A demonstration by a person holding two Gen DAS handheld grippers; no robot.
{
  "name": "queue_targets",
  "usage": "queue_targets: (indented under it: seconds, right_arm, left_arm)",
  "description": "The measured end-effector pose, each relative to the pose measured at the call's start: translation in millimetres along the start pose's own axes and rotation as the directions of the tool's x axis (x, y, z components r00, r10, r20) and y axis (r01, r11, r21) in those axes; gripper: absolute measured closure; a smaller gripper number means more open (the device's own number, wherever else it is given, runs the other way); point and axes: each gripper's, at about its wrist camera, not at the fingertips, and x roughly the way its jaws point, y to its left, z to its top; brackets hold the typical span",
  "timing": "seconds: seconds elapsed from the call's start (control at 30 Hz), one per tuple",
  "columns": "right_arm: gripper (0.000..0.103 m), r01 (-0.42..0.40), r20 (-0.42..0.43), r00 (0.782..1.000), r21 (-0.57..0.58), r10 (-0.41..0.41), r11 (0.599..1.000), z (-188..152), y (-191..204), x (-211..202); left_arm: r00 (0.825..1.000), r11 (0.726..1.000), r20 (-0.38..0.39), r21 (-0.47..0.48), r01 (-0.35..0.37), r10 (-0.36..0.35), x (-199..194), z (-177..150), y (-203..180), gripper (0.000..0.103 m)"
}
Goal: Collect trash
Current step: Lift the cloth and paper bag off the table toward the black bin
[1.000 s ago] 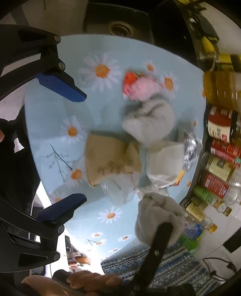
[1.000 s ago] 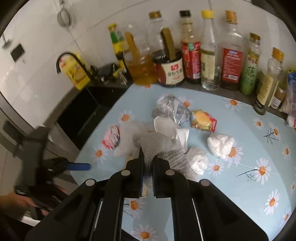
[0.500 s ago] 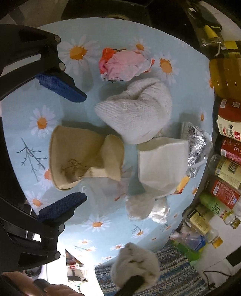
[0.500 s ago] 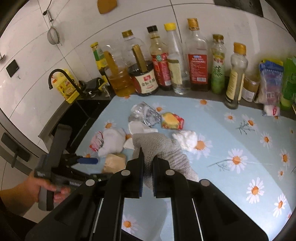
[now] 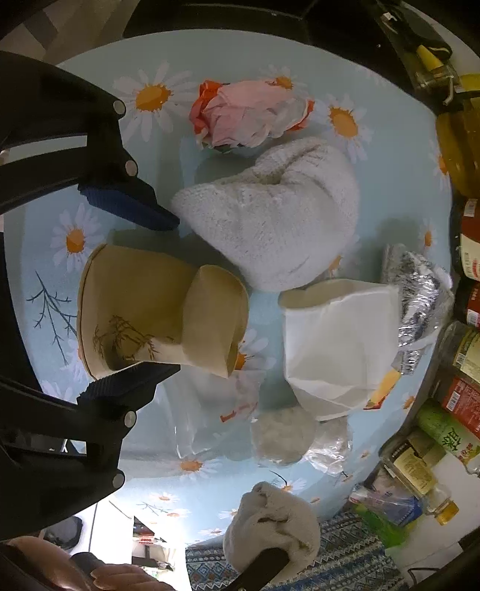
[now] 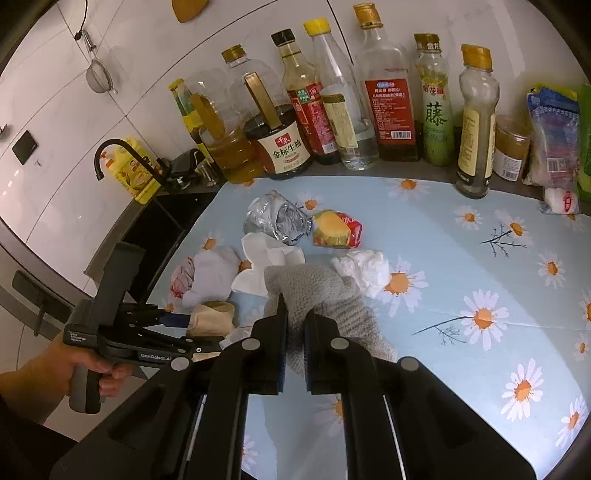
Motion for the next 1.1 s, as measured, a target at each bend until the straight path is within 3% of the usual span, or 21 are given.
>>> queue_targets:
  seconds: [0.07, 0.17, 0.33, 0.73, 1.1]
  right_arm:
    - [0.095, -0.007, -0.002, 1.000, 0.002, 0.007, 1.000, 0, -1, 2]
    - [0.095, -0.015, 0.000, 1.000, 0.001, 0.015, 1.000, 0, -1, 2]
    - [0.095, -0.028, 0.004, 1.000, -0.005, 0.028, 1.000, -1, 2, 2]
    - [0.095, -0.014, 0.013, 1.000, -0.040, 0.015, 0.999, -9, 26, -9]
    - [0.095, -0.002, -0.006, 1.000, -0.075, 0.002, 0.997, -33, 75, -16]
  left_arm:
    - [1.000, 1.000, -0.005, 0.004, -0.002, 0.002, 1, 1, 0, 0.035]
    - [1.000, 1.000, -0.011, -0.001, 0.014, -0.014, 2, 2, -4, 0.046]
    - [1.000, 1.000, 0.003, 0.005, 0.007, -0.007, 0, -2, -6, 0.049]
    - [0.997, 0.999, 0.069, 0.007, 0.042, -0.042, -22, -24, 4, 0.050]
    - [0.987, 0.997, 0.140, -0.009, 0.079, -0.077, -55, -67, 26, 0.050]
